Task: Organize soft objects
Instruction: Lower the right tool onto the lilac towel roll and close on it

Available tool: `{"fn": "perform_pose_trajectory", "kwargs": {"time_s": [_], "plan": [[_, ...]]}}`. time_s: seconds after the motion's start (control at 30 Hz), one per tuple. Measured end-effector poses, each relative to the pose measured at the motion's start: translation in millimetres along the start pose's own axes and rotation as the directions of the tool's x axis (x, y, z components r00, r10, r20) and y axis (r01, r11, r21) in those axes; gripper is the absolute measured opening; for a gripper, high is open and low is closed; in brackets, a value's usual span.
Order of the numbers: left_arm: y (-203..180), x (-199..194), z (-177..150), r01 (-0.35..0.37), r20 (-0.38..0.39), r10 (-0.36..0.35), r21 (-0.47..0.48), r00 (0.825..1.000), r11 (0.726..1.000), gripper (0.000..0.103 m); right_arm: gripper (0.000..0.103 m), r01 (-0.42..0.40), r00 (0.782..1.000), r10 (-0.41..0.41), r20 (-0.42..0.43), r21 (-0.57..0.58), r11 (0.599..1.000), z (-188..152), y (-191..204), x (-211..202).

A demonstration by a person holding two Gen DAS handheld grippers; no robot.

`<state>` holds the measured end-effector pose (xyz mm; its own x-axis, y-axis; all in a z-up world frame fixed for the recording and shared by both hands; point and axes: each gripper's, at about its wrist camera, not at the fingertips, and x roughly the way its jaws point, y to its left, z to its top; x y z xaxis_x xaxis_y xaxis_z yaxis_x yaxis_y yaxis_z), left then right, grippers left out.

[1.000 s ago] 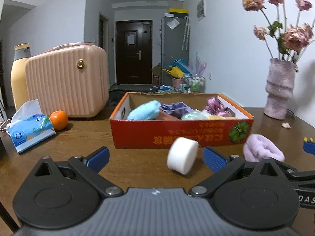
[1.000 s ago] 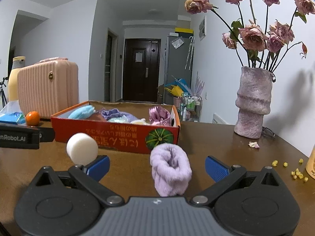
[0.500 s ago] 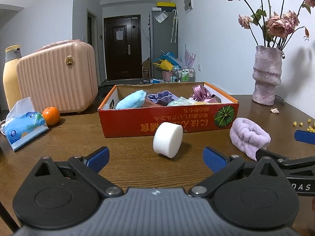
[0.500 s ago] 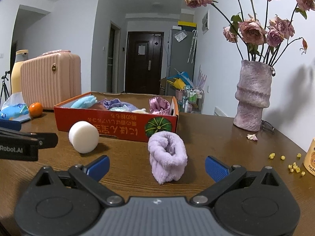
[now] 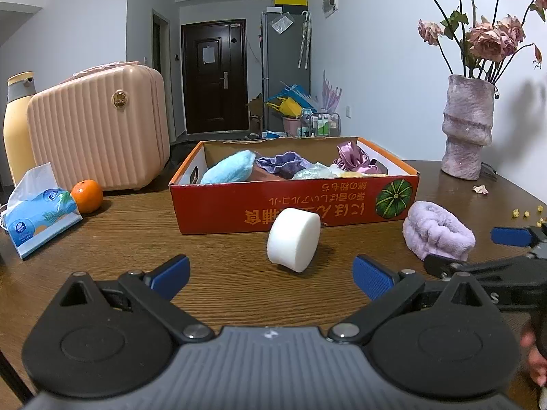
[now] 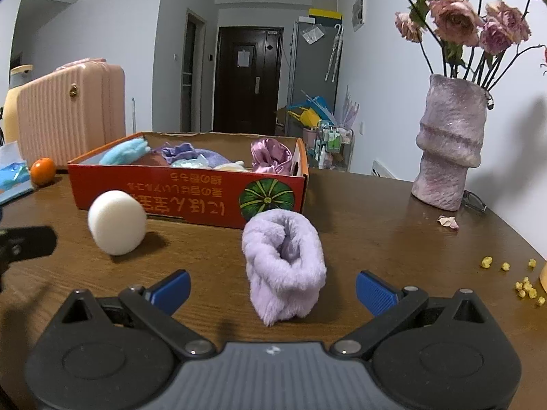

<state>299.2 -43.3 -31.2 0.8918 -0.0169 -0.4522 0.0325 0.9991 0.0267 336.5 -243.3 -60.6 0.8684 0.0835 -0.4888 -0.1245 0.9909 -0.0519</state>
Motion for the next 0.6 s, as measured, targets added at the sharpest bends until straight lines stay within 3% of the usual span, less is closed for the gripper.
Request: {"fn": "perform_pose_trajectory", "kwargs": {"time_s": [0.33,0.5,0.6], "plan": [[0,4,1,-0.005,-0.006,0.005,-0.002,1.0,1.0,0.103,0.096,-0.015,0.998,0.015,-0.059,0.001,1.0,11,2,34],[-1,6,1,-0.005,-0.007,0.005,-0.001,1.0,1.0,0.103,0.084,-0.02,0.996,0.021,-0.081,0.008,1.0,15,3,44],[-1,6,1,-0.005,-0.007,0.005,-0.001,1.0,1.0,0.103,0.072,-0.023,0.995,0.025,-0.094,0.022,0.999,17,3,49]]}}
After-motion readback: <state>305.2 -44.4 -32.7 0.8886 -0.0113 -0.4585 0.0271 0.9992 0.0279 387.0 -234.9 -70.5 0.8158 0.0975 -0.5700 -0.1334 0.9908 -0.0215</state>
